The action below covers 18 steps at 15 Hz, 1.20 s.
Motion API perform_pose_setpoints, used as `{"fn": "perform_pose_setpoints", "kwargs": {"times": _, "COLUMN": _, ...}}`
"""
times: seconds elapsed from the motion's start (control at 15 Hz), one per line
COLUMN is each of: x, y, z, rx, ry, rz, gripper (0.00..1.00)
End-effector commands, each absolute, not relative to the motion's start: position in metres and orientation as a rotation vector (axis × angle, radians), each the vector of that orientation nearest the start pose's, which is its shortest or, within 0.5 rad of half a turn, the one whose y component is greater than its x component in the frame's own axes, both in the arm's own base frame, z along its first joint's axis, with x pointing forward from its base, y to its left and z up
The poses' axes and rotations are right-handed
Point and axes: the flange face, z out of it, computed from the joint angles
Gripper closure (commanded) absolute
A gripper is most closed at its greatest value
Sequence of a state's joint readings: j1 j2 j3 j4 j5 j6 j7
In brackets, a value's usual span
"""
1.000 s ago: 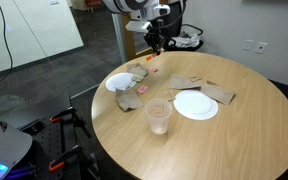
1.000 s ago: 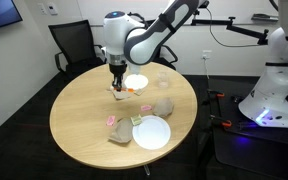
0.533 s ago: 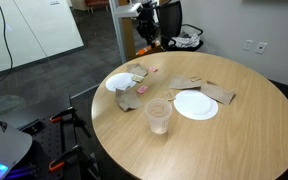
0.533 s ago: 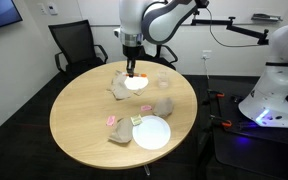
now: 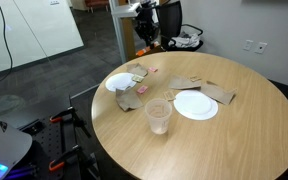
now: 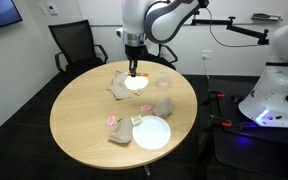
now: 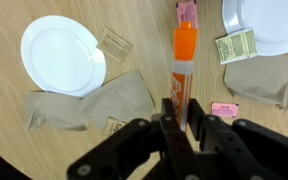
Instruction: Put the marker in the cup
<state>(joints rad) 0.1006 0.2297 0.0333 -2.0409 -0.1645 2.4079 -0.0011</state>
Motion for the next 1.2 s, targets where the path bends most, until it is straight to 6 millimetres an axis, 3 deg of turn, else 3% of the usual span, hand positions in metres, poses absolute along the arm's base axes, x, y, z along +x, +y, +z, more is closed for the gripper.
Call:
{"fn": "perform_pose_setpoints", "kwargs": {"times": 0.0, "x": 0.597, "y": 0.076, "z": 0.344, "rx": -3.248, "ry": -0.359, "rz": -0.250, "gripper": 0.95}}
{"fn": "perform_pose_setpoints", "kwargs": {"times": 0.33, "x": 0.591, "y": 0.064, "z": 0.348, "rx": -3.403, "ry": -0.091, "rz": -0.393, "gripper": 0.95}}
{"fn": "perform_pose_setpoints", "kwargs": {"times": 0.67, "x": 0.581, "y": 0.060, "z": 0.343, "rx": -3.495, "ry": 0.292, "rz": -0.576, "gripper": 0.95}}
{"fn": "perform_pose_setpoints", "kwargs": {"times": 1.13, "x": 0.567, "y": 0.062, "z": 0.336, "rx": -3.401, "ry": 0.890, "rz": -0.943, "gripper": 0.95}}
